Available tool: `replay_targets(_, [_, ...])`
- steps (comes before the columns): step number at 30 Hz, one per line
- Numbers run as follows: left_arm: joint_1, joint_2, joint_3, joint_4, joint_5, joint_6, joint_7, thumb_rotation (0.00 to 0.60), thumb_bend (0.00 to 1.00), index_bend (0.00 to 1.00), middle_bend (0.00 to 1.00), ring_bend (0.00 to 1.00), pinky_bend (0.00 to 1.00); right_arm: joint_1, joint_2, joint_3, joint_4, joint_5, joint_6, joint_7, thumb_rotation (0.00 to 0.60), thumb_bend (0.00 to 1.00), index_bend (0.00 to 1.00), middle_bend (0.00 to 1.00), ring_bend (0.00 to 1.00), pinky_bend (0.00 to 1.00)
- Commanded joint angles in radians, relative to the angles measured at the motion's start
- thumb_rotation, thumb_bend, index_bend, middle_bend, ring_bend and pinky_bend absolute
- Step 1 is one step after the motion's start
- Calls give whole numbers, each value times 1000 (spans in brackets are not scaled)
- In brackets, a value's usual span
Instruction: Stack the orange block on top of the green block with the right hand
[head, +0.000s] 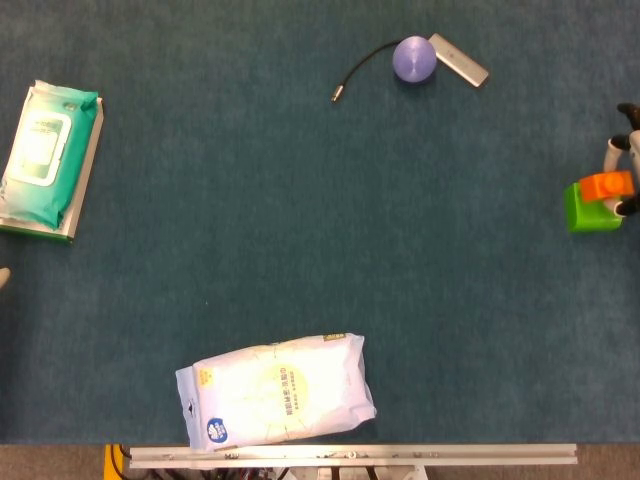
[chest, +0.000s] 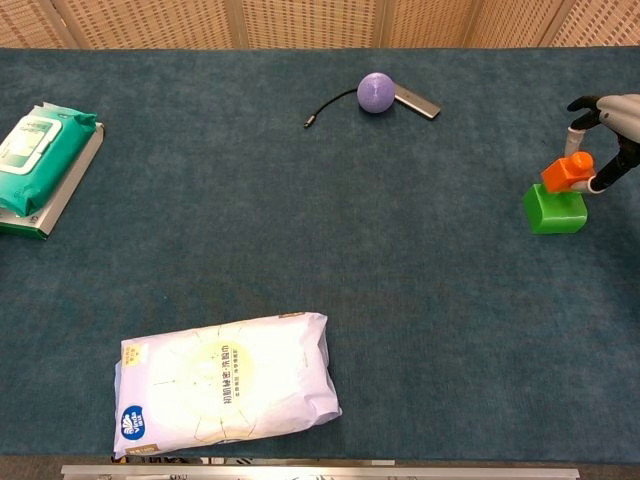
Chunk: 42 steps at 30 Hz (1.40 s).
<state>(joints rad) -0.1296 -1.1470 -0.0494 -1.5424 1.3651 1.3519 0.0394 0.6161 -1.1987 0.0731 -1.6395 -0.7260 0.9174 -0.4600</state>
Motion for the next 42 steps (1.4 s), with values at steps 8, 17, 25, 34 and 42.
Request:
replay_targets(8, [3, 0, 1, 0, 1, 3, -3, 600, 112, 361, 379, 392, 541, 10, -5, -13, 1, 17, -3, -12, 600, 249, 633, 74, 0, 0])
replay_targets(17, [3, -1, 1, 1, 1, 1, -2, 600, 112, 361, 379, 392, 541, 18, -15, -20, 14, 32, 4, -21, 600, 249, 633, 74, 0, 0])
replay_targets(25, [1, 0, 0, -2, 3, 1, 0, 600, 112, 361, 379, 393, 541, 25, -21, -25, 23, 44, 0, -25, 600, 250, 633, 74, 0, 0])
replay_targets(34, [3, 1, 0, -3, 2, 3, -2, 600, 112, 361, 379, 392, 541, 41, -26, -29, 30, 54, -19, -34, 600, 249, 633, 74, 0, 0])
replay_targets(42, [7, 0, 1, 2, 2, 5, -8, 600, 112, 361, 379, 392, 541, 60, -29, -37, 33, 71, -35, -51, 600, 249, 633, 74, 0, 0])
